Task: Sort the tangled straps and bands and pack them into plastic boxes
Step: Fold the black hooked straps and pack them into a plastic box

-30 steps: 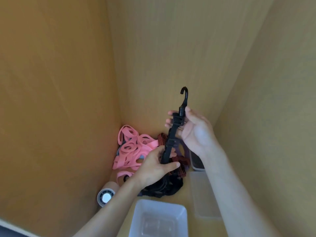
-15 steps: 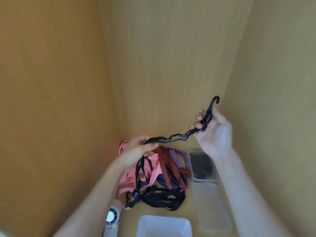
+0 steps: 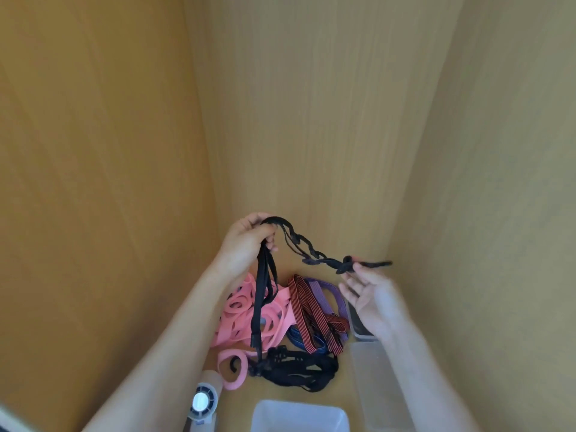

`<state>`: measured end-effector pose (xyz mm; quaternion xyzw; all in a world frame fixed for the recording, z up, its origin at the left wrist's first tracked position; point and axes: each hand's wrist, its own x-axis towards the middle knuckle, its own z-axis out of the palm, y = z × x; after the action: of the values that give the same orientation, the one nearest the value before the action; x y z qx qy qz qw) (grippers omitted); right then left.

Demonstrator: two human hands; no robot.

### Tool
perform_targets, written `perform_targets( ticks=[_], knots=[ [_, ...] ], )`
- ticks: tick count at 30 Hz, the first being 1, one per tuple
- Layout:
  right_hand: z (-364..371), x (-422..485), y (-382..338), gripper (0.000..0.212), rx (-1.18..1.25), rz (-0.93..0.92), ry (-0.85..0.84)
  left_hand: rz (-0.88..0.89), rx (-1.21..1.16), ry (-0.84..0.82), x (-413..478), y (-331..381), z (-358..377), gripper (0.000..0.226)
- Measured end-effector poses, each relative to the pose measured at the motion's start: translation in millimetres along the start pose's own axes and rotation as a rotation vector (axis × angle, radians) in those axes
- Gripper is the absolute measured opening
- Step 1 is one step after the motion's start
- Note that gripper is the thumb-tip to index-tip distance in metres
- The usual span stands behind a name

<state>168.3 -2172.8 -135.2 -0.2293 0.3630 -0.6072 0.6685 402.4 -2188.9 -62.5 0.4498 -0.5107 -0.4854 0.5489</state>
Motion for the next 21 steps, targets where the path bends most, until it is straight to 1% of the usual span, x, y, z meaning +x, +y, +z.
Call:
perform_targets(
  ticks=[4,6,9,12,14,15,17,19,21],
  knots=[
    [-3.5,-6.4,29.2,0.029,0.255,0.183,-0.007,0.071,0.044,0.04,4.3,6.2,7.8,0.031],
    [-3.6,-8.2,41.5,0.033,0.295,0.238,0.014,0.1,0.083,0.041,5.5,10.8,11.2,0.034],
    [-5.3,-12.0,55.4,0.027,0.273,0.278,0.034,0.148,0.139,0.025,5.0,18.9,13.1,0.04],
    [-12.3,-16.5,65.9,0.018,0.217,0.256,0.051,0.185,0.177,0.006,3.8,25.5,13.6,0.046],
    [-17.0,-18.1,71.0,0.016,0.109,0.212,0.034,0.192,0.194,-0.014,1.1,29.7,15.2,0.049],
    [-18.3,-18.4,73.0,0.014,0.019,0.19,0.022,0.195,0.201,-0.023,-0.8,32.0,16.6,0.05],
    [-17.6,-19.4,75.6,0.015,-0.24,0.129,-0.009,0.206,0.227,-0.047,-5.3,36.4,19.8,0.051],
    [-14.4,-19.8,77.2,0.019,-0.487,0.07,-0.076,0.226,0.282,-0.081,-10.4,41.5,24.0,0.05],
    [-10.2,-19.6,78.9,0.019,-0.656,0.008,-0.16,0.254,0.352,-0.12,-14.9,48.0,28.4,0.048]
  ],
)
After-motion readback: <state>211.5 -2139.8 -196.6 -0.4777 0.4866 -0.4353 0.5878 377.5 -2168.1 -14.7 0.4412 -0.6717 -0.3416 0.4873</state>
